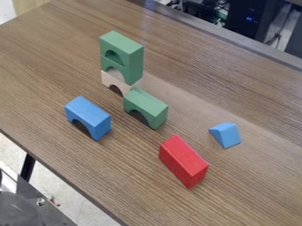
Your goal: Place the red arch on top of the tower
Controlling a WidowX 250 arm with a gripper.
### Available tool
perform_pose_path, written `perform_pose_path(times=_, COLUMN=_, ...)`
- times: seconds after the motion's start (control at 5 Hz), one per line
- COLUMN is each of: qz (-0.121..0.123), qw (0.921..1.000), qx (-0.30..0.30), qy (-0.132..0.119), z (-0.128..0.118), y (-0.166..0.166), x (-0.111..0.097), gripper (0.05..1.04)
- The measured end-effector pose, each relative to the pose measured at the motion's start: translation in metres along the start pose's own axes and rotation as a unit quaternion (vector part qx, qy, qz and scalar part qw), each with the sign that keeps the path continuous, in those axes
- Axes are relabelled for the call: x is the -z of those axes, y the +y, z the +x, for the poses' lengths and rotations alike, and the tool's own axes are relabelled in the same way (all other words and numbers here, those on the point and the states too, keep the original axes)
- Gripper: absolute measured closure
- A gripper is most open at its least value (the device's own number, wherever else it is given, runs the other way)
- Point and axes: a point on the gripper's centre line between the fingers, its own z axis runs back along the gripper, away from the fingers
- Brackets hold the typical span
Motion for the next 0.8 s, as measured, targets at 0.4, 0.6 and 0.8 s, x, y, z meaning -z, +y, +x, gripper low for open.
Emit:
perform_pose_path(times=0.4, qz=0.035, qw=0.9927, qx=-0.003, qy=-0.115, z=0.016, y=0.019, x=0.015, gripper=0.485)
perform_pose_path(times=0.6, qz=0.041, qw=0.9904, qx=0.005, qy=-0.132, z=0.018, y=0.027, x=0.020, gripper=0.485)
perform_pose_path(times=0.8, qz=0.043, qw=0.9896, qx=0.005, qy=-0.137, z=0.018, y=0.033, x=0.018, gripper=0.485)
